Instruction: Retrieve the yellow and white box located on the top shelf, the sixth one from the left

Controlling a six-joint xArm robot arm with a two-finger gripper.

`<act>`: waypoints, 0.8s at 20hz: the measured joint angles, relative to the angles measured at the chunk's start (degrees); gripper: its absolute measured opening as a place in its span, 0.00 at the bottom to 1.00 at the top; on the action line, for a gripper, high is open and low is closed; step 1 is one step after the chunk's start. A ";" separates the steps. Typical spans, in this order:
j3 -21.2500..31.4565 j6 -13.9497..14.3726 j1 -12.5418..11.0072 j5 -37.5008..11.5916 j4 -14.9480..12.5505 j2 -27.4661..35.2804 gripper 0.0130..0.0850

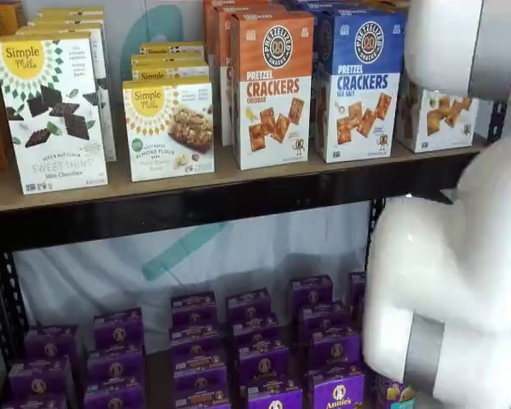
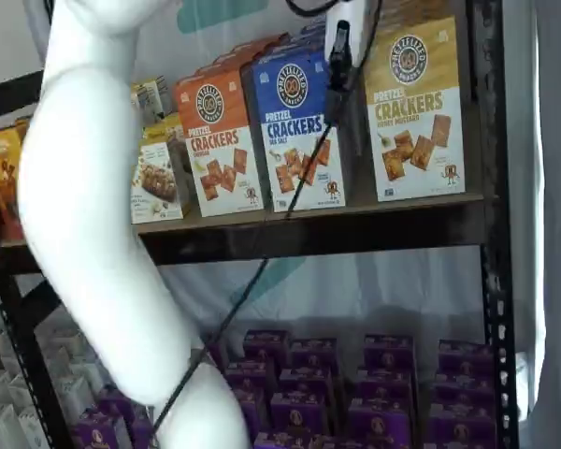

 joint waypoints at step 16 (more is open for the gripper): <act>2.70 -1.24 -2.88 -0.71 2.23 -4.81 1.00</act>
